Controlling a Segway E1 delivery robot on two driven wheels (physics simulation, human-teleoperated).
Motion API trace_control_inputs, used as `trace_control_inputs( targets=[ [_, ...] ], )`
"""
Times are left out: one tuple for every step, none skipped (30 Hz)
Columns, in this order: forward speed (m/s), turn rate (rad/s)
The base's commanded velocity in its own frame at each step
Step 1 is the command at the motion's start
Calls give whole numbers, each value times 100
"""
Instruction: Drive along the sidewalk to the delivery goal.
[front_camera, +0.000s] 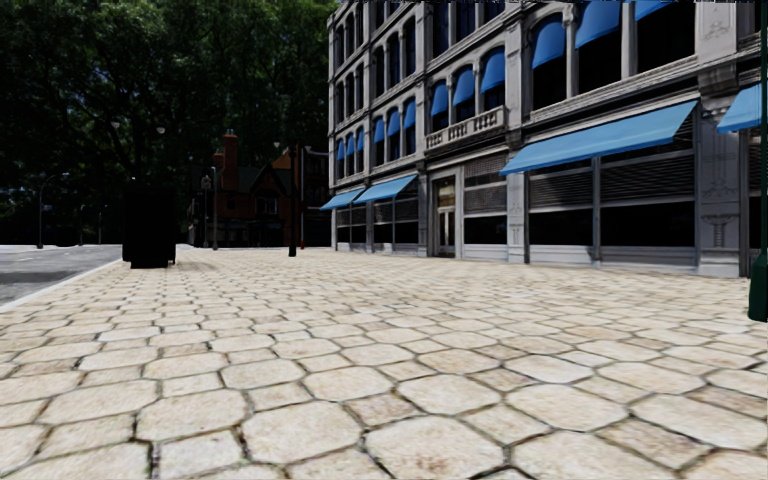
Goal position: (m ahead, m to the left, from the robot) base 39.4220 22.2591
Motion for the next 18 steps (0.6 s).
trace_control_inputs(
  targets=[
    [198, 83],
    [198, 83],
    [198, 83],
    [198, 83],
    [198, 83],
    [198, 78],
    [198, 61],
    [198, 49],
    [198, 49],
    [198, 40],
    [198, 0],
    [198, 0],
    [198, 0],
    [198, 0],
    [198, 0],
    [198, 0],
    [198, 0],
    [198, 0]
  ],
)
